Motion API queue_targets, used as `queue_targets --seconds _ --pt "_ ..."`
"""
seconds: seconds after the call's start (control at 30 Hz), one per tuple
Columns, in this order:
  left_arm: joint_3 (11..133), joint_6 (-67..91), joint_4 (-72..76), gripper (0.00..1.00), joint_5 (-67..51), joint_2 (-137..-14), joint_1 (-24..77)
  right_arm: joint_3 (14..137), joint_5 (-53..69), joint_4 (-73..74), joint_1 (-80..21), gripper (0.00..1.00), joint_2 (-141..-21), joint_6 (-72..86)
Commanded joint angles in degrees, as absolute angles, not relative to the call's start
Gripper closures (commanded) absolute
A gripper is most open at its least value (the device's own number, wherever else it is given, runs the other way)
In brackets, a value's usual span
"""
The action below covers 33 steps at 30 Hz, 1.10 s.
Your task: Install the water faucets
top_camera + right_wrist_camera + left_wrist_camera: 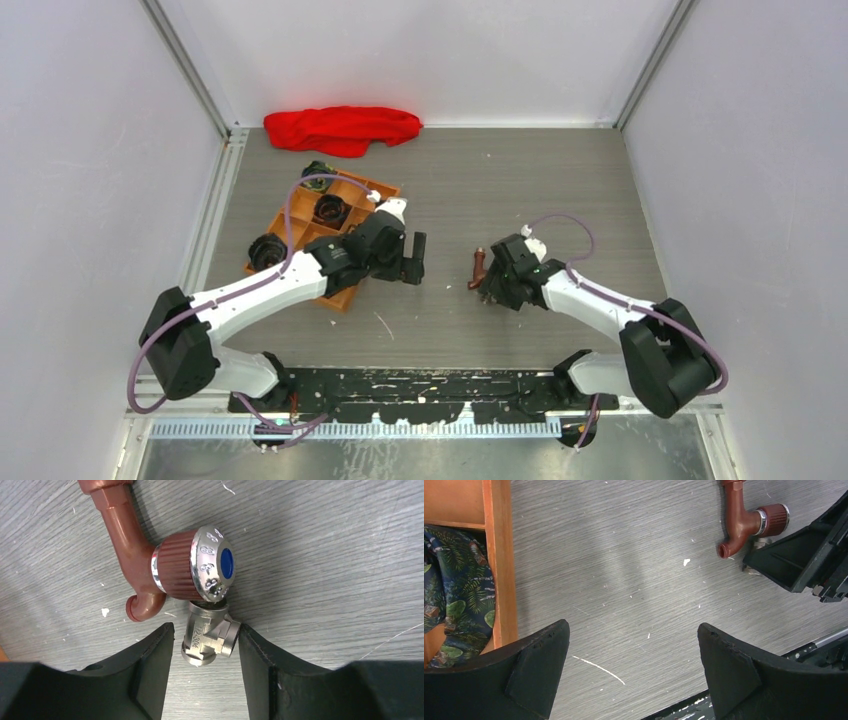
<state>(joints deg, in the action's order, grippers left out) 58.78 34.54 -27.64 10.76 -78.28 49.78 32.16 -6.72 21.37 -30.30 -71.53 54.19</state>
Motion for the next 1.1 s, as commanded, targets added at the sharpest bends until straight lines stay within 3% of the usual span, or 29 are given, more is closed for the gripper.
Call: queue_targets --seconds 0.0,0.3,0.53,0.87,1.07 --pt "58.3 34.9 -25.8 0.01 11.8 -75.5 48.9 36.1 -14.0 24.7 -31.0 0.47 -74.9 53.8" --pt "58.6 34.4 -27.7 0.01 9.2 -73.9 45.4 39.3 -14.5 23.2 -31.1 0.77 -74.3 46.2" --pt "56.7 37.2 -24.6 0.01 -10.3 -70.4 31.3 37.9 -1.1 11.0 -31.1 0.77 -68.9 34.5" --pt "59.0 43.0 -16.9 0.01 -35.2 -79.2 30.1 36.4 19.7 -7.5 -32.0 0.68 -67.4 20.0" --pt "60.1 44.8 -15.4 0.03 -42.2 -85.1 30.1 31.0 29.6 -21.2 -32.3 0.75 -66.3 12.9"
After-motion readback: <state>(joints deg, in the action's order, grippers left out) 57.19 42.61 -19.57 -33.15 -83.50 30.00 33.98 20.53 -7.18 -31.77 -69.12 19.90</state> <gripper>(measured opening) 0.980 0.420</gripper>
